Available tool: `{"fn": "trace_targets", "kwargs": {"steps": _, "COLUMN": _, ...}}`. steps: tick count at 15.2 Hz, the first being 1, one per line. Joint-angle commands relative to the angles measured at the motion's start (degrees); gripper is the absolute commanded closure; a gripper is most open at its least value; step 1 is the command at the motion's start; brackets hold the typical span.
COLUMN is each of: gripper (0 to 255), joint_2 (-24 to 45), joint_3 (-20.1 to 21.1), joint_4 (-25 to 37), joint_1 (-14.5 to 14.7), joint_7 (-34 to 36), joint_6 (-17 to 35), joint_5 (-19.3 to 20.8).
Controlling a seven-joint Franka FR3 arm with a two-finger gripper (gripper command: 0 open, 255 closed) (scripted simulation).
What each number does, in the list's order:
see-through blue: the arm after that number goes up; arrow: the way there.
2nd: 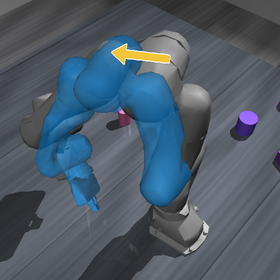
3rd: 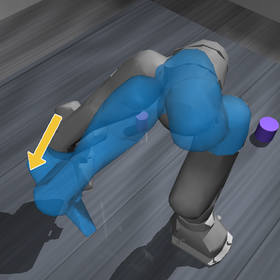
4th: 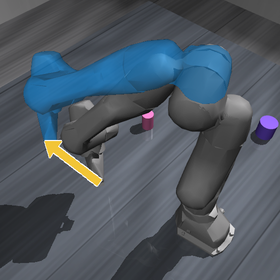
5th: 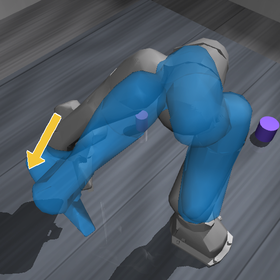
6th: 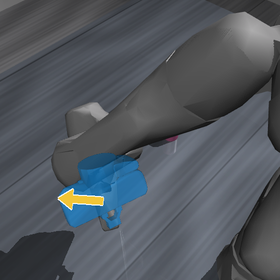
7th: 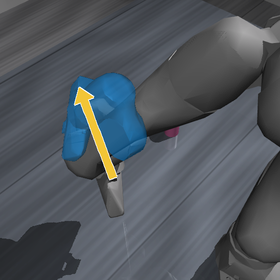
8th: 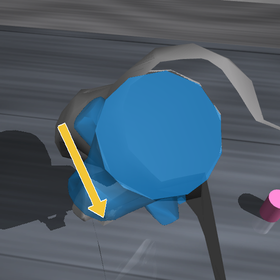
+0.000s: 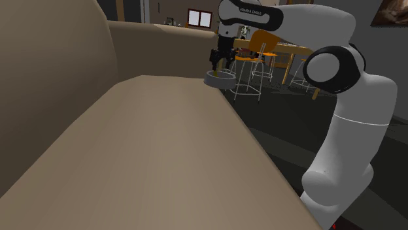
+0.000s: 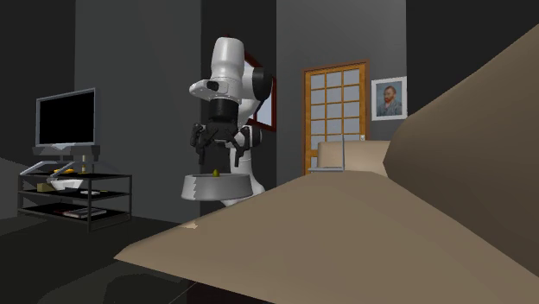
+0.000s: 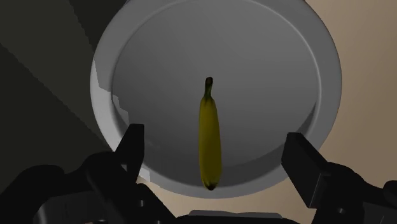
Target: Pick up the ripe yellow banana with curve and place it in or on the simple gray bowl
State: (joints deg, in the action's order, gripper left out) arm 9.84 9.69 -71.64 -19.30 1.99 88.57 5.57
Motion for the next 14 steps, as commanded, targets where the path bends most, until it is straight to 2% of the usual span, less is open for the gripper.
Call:
{"fn": "trace_targets", "kwargs": {"steps": 1, "gripper": 0, "joint_2": 0.0, "joint_3": 0.0, "joint_4": 0.0, "joint_1": 0.0, "joint_7": 0.0, "joint_6": 0.0, "joint_5": 0.0}}
{"fn": "trace_targets", "kwargs": {"steps": 2, "gripper": 0, "joint_2": 0.0, "joint_3": 0.0, "joint_4": 0.0, "joint_1": 0.0, "joint_7": 0.0, "joint_6": 0.0, "joint_5": 0.0}}
{"fn": "trace_targets", "kwargs": {"steps": 6, "gripper": 0, "joint_2": 4.55, "joint_3": 0.35, "joint_4": 14.38, "joint_1": 1.18, "joint_7": 0.07, "joint_6": -9.92, "joint_5": 1.13}}
{"fn": "trace_targets", "kwargs": {"steps": 14, "gripper": 0, "joint_2": 4.55, "joint_3": 0.33, "joint_4": 14.4, "joint_1": 1.2, "joint_7": 0.07, "joint_6": -9.93, "joint_5": 1.13}}
